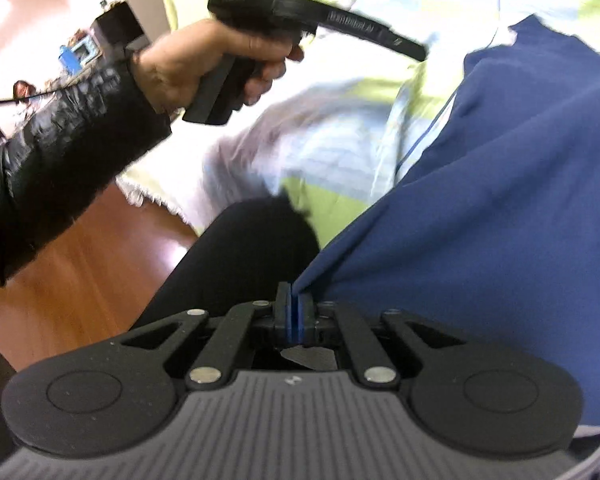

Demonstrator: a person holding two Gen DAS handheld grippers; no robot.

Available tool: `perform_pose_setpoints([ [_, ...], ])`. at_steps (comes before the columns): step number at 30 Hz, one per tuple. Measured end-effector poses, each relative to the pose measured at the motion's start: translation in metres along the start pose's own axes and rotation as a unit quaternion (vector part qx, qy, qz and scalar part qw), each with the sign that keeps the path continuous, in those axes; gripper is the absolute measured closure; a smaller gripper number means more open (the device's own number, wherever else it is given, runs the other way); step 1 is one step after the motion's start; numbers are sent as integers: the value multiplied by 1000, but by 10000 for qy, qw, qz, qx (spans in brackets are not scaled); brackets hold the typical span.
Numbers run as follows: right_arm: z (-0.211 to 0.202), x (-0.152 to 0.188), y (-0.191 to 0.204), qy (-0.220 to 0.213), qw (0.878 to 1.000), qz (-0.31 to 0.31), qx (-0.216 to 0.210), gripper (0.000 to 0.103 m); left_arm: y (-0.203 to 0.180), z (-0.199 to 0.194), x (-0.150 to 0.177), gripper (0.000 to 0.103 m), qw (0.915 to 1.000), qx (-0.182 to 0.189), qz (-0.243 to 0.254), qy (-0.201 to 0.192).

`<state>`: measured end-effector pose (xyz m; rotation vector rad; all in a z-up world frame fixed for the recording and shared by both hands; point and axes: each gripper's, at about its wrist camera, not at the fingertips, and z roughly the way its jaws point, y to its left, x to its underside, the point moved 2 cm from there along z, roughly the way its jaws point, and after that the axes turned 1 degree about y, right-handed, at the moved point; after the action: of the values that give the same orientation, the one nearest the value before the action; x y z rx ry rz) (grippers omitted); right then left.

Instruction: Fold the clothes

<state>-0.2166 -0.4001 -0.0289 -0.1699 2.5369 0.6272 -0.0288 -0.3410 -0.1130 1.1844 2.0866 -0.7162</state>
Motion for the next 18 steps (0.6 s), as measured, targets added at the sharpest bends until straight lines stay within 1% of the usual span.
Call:
perform_pose_setpoints([
  [2,2,4,-2,112,9999,-29,53,100,-6,10,2,59,10000,8,-21,89],
  [3,1,7,-3,138,9999,-32,0,99,-7,13,2,59,9999,28,-60,108],
  [4,-2,9,-3,131,9998,-21,-144,97,-8,23,1,59,9996,98,-207,162],
  [5,-6,11,-4,124,9995,-11,-288,96,-8,29,1,59,9993,122,-291,189],
  [6,-8,12,-4,114,9991,-26,-410,93,-9,33,1,58,9991,116,-339,213],
  [7,-10,13,-3,99,9986,-72,-506,94,-10,40,1,57,9990,69,-362,260],
  [8,-14,13,-3,26,9986,-128,-503,94,-12,47,1,57,9990,-25,-312,326],
  [9,-20,13,-4,-87,9991,-166,-389,94,-14,55,2,58,9985,-222,-190,452],
  [10,-28,12,-8,-245,9994,-142,-204,94,-17,62,3,68,9975,-405,-77,569],
  [11,-44,13,-21,-532,9986,-42,73,93,-17,63,4,77,9971,-470,-30,596],
  [12,-61,15,-36,-831,9959,116,347,84,-17,63,4,83,9966,-542,23,624],
  [13,-73,20,-50,-1041,9925,260,579,80,-15,61,6,83,9956,-670,123,650],
  [14,-87,26,-67,-1208,9879,411,884,76,-13,58,7,83,9953,-697,138,660],
  [15,-104,34,-88,-1388,9799,601,1303,76,-13,54,7,82,9947,-755,151,675],
  [16,-119,43,-109,-1535,9701,808,1698,76,-12,51,8,87,9941,-819,170,689],
  [17,-132,54,-130,-1646,9589,1036,2068,76,-14,48,7,87,9931,-926,233,686],
  [18,-143,65,-149,-1752,9479,1262,2343,76,-15,44,6,87,9921,-1016,286,672],
])
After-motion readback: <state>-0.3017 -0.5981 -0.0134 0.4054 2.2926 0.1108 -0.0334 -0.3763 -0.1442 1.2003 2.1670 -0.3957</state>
